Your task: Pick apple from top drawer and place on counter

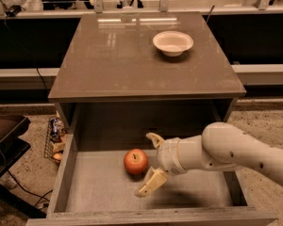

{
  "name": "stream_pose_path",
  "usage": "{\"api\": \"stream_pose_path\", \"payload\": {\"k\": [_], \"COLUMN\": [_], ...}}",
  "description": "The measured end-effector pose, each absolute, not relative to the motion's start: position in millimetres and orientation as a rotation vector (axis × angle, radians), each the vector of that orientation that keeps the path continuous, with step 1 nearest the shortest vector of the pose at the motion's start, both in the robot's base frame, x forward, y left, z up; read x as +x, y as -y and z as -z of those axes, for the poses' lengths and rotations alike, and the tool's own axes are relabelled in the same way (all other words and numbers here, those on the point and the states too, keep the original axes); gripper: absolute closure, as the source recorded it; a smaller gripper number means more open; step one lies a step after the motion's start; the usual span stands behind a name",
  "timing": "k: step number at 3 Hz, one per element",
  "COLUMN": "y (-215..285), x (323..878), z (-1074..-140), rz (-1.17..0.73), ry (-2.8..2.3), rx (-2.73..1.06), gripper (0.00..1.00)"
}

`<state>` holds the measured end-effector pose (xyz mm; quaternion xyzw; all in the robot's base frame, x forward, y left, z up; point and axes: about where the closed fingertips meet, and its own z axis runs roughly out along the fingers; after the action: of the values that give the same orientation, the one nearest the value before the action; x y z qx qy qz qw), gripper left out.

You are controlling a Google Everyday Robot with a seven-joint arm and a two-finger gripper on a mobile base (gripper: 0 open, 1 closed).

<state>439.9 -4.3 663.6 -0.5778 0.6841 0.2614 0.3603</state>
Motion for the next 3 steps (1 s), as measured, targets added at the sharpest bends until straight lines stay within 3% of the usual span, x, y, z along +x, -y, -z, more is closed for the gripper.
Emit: {"api": "stream_pose_path", "payload": {"k": [1, 3], "y": [-11.7, -29.2], "x": [448.3, 452.3], "z": [-635.6, -611.7], "rz": [-0.704, -0.733], "ry": [-1.760, -1.748], "rx": [-1.476, -1.485], "gripper": [0.00, 0.41]}}
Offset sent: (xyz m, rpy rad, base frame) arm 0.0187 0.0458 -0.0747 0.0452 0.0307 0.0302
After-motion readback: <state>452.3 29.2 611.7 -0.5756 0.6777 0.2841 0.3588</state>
